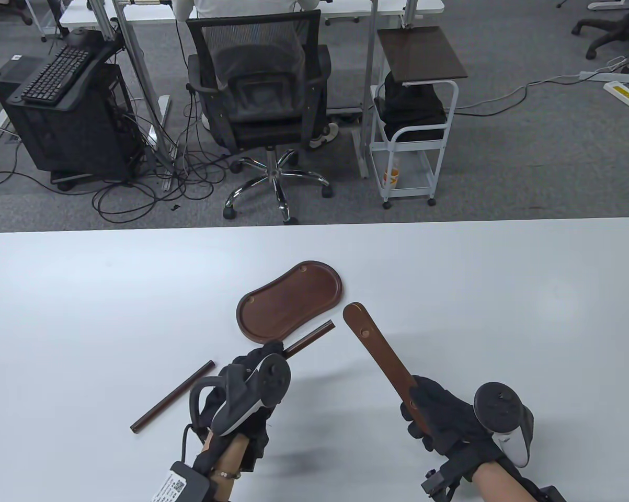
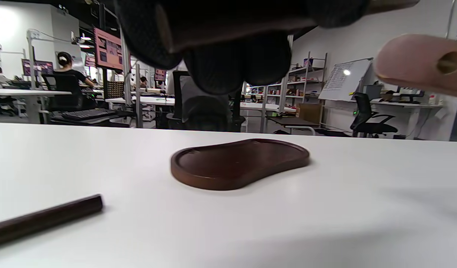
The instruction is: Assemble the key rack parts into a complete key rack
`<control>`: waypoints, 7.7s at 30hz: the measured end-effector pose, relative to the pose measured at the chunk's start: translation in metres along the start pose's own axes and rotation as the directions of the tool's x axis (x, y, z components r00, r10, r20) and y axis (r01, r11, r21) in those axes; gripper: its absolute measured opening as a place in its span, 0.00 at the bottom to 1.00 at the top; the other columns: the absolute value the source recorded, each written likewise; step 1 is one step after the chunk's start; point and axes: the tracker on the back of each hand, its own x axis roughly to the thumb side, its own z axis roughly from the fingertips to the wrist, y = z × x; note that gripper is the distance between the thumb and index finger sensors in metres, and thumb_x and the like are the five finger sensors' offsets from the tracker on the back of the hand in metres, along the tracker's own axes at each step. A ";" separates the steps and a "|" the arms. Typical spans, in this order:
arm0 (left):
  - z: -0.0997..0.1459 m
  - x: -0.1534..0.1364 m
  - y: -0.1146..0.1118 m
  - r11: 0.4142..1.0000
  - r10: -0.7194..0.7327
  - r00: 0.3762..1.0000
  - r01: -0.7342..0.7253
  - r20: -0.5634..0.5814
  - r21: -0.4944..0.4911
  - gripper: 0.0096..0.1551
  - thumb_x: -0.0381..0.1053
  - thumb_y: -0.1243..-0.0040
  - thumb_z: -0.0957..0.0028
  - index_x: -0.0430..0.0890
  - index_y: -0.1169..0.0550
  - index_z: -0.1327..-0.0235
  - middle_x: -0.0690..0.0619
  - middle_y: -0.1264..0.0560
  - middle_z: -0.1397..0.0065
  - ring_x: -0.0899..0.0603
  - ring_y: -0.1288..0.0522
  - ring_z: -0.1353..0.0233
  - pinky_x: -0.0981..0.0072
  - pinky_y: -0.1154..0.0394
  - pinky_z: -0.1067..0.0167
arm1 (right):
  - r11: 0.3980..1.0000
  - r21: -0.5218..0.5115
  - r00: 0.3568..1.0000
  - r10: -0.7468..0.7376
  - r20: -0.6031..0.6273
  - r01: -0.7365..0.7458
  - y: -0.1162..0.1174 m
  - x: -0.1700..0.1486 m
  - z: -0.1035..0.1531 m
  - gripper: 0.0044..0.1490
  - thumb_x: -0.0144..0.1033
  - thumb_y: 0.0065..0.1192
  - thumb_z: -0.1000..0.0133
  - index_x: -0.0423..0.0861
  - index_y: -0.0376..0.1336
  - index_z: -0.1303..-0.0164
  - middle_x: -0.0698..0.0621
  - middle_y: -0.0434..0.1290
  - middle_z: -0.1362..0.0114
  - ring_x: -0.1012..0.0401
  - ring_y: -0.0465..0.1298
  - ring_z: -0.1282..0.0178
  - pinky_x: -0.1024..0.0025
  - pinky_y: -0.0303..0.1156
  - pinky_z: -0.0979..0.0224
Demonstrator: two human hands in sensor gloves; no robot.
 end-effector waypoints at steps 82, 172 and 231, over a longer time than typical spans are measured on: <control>0.012 0.012 -0.036 0.994 0.095 0.987 -0.102 0.132 0.050 0.26 0.61 0.42 0.43 0.51 0.26 0.35 0.59 0.14 0.47 0.60 0.16 0.64 0.69 0.16 0.67 | 0.917 0.118 0.916 0.357 0.181 -0.381 0.025 0.019 0.008 0.40 0.52 0.52 0.37 0.48 0.50 0.16 0.35 0.74 0.38 0.47 0.78 0.65 0.68 0.75 0.73; 0.026 -0.195 -0.092 0.908 -0.343 0.839 0.179 -0.422 -0.380 0.27 0.57 0.43 0.43 0.55 0.30 0.31 0.51 0.33 0.19 0.40 0.29 0.23 0.41 0.30 0.29 | 0.984 0.006 0.984 0.180 0.008 -0.180 0.004 0.006 0.007 0.39 0.49 0.48 0.35 0.45 0.51 0.16 0.34 0.71 0.35 0.44 0.76 0.59 0.62 0.77 0.67; 0.057 0.048 -0.057 0.962 0.272 0.901 -0.246 0.338 -0.116 0.28 0.55 0.50 0.40 0.49 0.33 0.27 0.54 0.21 0.35 0.55 0.19 0.47 0.56 0.20 0.43 | 0.997 -0.078 1.000 0.017 -0.025 -0.019 0.009 0.007 0.004 0.41 0.51 0.38 0.35 0.41 0.48 0.15 0.31 0.69 0.35 0.43 0.77 0.59 0.64 0.79 0.67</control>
